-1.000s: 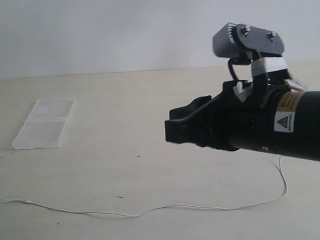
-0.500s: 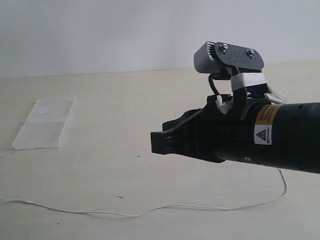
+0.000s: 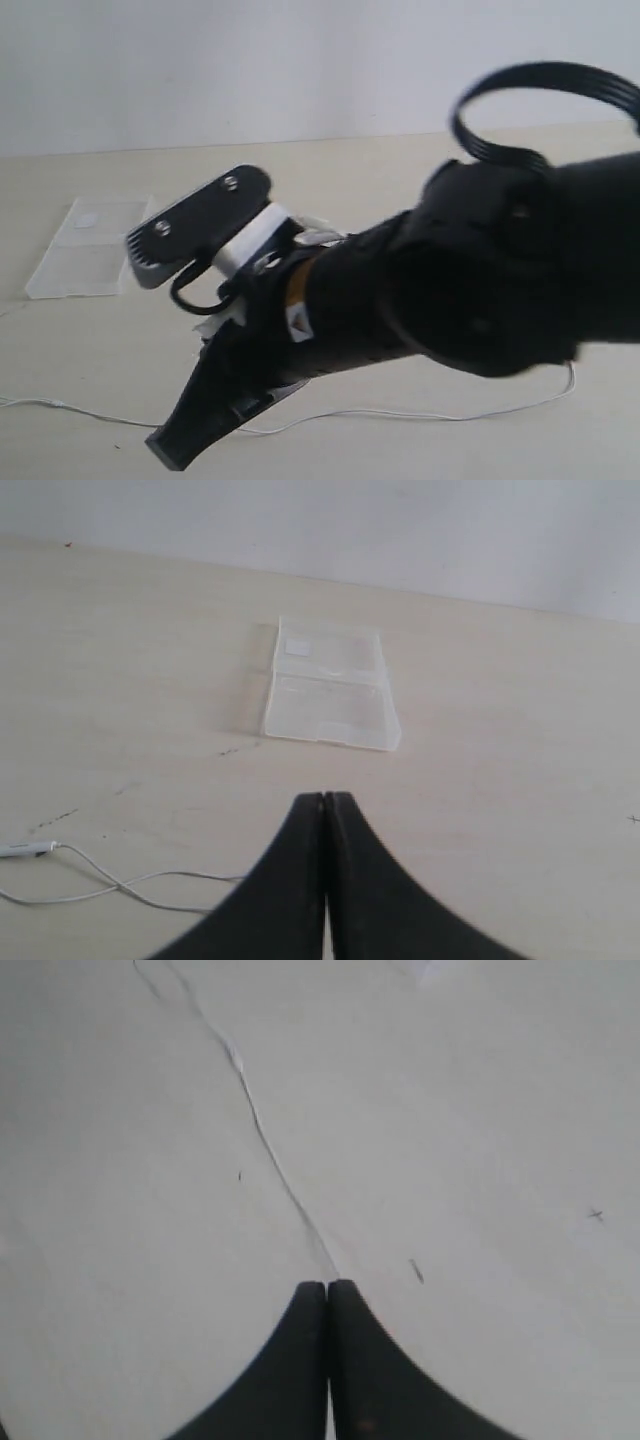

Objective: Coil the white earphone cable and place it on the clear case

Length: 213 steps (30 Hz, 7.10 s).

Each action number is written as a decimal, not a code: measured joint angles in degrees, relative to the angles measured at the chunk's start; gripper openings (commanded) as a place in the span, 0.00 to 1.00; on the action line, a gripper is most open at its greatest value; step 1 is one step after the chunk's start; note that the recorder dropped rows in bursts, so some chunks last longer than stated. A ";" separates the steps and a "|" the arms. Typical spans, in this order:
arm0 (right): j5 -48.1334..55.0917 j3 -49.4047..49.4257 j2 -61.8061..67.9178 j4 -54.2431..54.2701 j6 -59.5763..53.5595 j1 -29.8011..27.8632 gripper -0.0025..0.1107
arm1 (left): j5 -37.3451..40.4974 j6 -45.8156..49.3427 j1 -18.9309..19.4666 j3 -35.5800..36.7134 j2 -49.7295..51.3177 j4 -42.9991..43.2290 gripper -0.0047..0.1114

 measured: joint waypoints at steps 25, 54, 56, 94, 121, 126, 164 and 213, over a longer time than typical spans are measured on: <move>18.42 -25.96 28.33 18.48 -27.68 -2.43 0.40 | 0.00 0.00 0.00 0.00 0.00 0.00 0.04; 12.91 -26.21 34.25 9.43 -17.25 -2.57 0.15 | 0.00 0.00 0.00 0.00 0.00 0.00 0.04; 12.91 -26.21 34.25 9.43 -17.25 -2.57 0.10 | 0.00 0.00 0.00 0.00 0.00 0.00 0.04; 3.24 -26.21 1.17 13.41 -14.08 -2.57 0.02 | 0.00 0.00 0.00 0.00 0.00 0.00 0.04; 10.32 -39.45 -12.80 8.26 -13.85 -2.57 0.02 | 0.00 0.00 0.00 0.00 0.00 0.00 0.04; 15.21 -46.01 -12.83 6.71 -13.85 -2.57 0.02 | 0.00 0.00 0.00 0.00 0.00 0.00 0.04; 32.07 -57.97 -10.60 -0.11 -17.46 -2.57 0.02 | 0.00 2.55 0.00 0.00 0.00 2.05 0.04; 24.72 -57.97 -10.45 13.70 -21.96 -2.57 0.02 | -67.78 -59.64 0.00 0.00 -0.03 14.76 0.04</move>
